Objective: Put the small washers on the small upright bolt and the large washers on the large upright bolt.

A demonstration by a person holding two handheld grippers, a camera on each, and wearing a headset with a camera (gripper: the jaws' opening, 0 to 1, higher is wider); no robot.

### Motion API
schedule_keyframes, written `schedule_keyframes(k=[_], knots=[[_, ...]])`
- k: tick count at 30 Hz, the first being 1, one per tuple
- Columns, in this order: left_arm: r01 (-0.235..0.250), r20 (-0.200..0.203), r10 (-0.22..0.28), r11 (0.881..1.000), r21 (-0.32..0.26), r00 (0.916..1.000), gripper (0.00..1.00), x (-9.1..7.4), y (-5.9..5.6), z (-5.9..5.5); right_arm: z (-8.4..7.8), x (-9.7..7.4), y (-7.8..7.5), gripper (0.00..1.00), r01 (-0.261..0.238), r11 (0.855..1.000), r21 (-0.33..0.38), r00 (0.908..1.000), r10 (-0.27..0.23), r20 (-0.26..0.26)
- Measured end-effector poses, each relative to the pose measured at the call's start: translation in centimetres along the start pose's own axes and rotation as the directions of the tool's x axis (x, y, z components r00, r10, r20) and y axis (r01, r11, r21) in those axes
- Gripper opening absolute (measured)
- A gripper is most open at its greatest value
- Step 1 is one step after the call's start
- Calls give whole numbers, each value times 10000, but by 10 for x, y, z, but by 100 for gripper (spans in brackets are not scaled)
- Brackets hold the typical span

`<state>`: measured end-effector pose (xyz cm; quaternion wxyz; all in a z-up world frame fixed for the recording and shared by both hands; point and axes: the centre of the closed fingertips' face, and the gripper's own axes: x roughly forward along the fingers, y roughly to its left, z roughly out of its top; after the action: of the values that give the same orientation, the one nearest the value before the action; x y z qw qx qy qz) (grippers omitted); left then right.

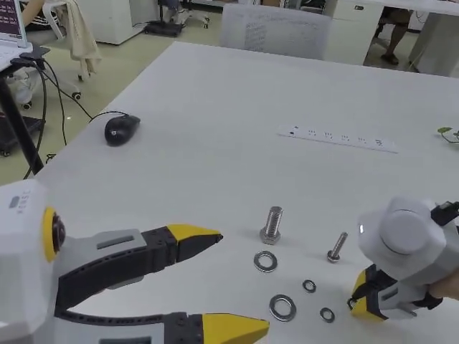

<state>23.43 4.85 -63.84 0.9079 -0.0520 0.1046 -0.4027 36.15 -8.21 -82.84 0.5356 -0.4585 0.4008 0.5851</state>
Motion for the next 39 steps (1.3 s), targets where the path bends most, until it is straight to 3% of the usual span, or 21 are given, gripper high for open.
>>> schedule_keyframes(k=[13, 29, 39], knots=[[-27, 27, 27, 10000, 32, 10000, 53, -3, -2, 2, 1, -6, -1, 12, -208, 9992, 352, 9997, 202, 149], [122, 25, -122, 9999, 68, 9999, 53, 2, -4, 1, 25, -51, -19, 12, 321, 9994, -126, 9984, -314, 480], [149, 82, -149, 9999, 17, 9999, 53, 2, -2, 2, 36, -69, -36, 12, 716, 9969, -324, 9964, -701, 475]])
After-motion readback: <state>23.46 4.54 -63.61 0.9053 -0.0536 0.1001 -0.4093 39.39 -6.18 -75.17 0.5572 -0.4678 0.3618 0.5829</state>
